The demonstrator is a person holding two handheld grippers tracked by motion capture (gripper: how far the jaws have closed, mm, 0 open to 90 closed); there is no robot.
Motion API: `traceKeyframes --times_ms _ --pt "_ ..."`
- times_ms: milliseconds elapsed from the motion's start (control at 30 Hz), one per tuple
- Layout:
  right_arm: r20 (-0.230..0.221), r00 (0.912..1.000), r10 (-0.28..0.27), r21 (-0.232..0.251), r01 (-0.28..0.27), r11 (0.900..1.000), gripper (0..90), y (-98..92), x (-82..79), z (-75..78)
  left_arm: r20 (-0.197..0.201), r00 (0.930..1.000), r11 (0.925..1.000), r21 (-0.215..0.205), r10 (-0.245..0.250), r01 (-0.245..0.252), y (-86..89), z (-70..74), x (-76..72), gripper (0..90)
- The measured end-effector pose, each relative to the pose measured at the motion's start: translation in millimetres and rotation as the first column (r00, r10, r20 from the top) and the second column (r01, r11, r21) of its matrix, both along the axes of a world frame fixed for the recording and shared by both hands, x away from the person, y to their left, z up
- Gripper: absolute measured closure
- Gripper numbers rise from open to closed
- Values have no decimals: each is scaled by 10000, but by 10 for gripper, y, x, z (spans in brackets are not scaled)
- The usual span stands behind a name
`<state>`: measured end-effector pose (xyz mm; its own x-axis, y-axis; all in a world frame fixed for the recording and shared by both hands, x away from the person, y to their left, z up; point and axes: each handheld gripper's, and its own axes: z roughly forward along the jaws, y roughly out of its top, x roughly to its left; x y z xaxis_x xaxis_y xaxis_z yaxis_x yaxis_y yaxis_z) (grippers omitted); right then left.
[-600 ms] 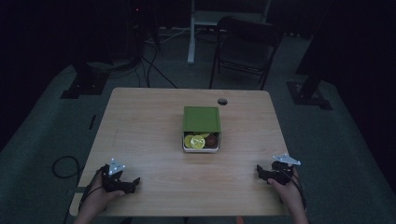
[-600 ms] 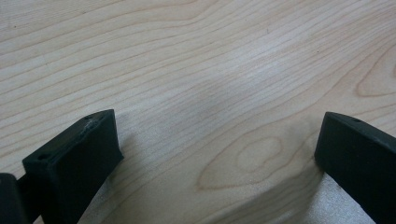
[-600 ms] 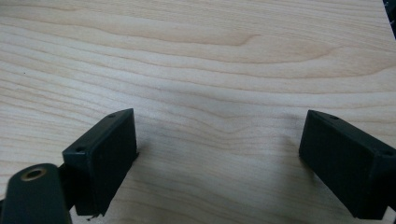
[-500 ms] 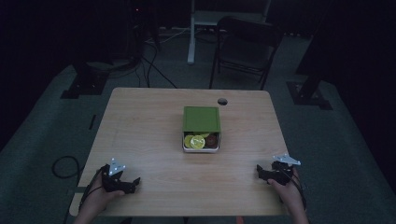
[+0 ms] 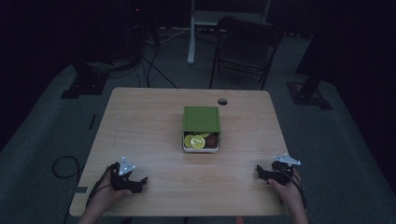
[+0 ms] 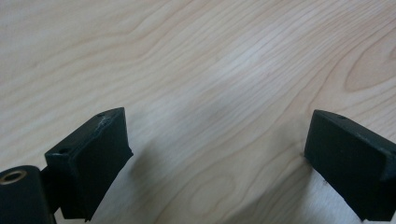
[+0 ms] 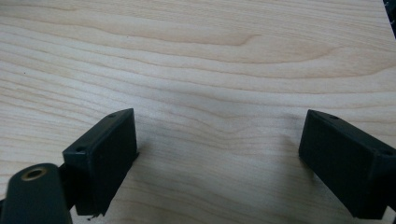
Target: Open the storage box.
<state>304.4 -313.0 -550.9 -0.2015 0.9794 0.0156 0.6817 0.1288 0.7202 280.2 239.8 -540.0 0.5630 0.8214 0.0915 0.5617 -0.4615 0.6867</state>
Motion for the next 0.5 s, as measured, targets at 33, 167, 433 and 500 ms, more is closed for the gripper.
traceKeyframes --times_ms 33,167,433,500 --pt "0 10000 -1 1 1 10000 110 0 0 0 38 10000 10000 84 -30 30 -19 3 8 67" --pt "0 10000 -2 0 2 10000 109 0 0 0 146 9992 9985 401 -379 373 -138 10 38 67" --pt "-3 10000 1 -7 -1 10000 109 0 0 0 394 9941 9935 580 -1007 984 -363 36 78 67" --pt "-4 10000 -6 3 6 10000 109 1 0 0 467 9917 9908 683 -1200 1166 -421 42 86 67"
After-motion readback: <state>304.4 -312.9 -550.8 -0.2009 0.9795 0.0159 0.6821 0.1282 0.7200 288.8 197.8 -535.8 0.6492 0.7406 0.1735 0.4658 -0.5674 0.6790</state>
